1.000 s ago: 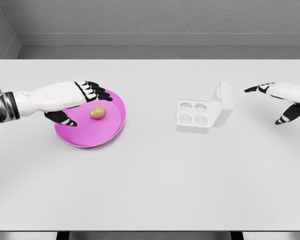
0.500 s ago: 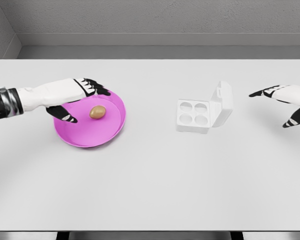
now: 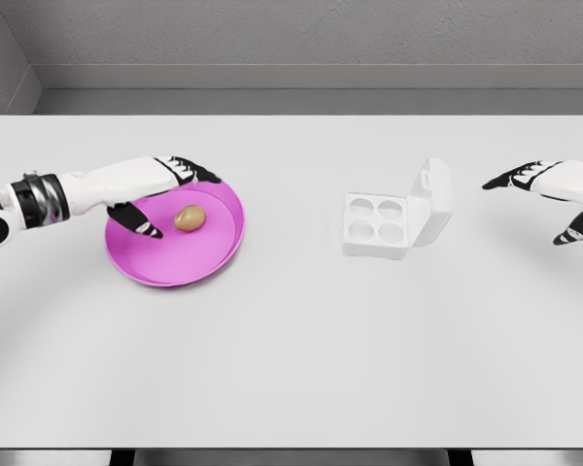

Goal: Pack egg into the box and close the box lid

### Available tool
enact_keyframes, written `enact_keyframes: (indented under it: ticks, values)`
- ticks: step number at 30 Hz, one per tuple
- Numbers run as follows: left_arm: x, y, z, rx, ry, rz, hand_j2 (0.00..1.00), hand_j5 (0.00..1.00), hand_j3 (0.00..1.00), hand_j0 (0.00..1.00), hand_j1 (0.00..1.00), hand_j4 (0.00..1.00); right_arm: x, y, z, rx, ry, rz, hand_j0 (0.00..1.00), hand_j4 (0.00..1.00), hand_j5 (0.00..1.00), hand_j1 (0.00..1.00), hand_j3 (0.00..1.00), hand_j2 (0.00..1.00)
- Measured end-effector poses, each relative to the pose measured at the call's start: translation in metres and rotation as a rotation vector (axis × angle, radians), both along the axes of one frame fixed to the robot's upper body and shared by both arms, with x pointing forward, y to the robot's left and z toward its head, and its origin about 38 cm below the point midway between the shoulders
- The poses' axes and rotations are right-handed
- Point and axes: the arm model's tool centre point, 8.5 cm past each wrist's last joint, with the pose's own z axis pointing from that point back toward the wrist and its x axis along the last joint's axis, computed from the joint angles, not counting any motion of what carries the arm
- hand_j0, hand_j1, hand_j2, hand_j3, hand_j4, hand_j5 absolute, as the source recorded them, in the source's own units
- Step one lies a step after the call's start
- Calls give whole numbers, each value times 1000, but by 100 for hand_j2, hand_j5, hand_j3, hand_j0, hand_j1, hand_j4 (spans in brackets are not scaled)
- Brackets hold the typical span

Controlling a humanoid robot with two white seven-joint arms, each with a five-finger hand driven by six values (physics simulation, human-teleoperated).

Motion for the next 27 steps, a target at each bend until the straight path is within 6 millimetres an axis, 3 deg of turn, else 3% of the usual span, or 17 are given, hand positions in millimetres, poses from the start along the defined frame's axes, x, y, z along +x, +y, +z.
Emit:
enact_keyframes:
  ticks: [8,27]
  values:
    - [6,-4,-15,28,25,16,100,100,100,100,100,100,-1,2,-6,4,12,4,100,100,100,100,100,100]
    - [6,-11,-14,70,49,-21,100,100,100,100,100,100,-2,1,-10,4,22,-1,100,100,100,100,100,100]
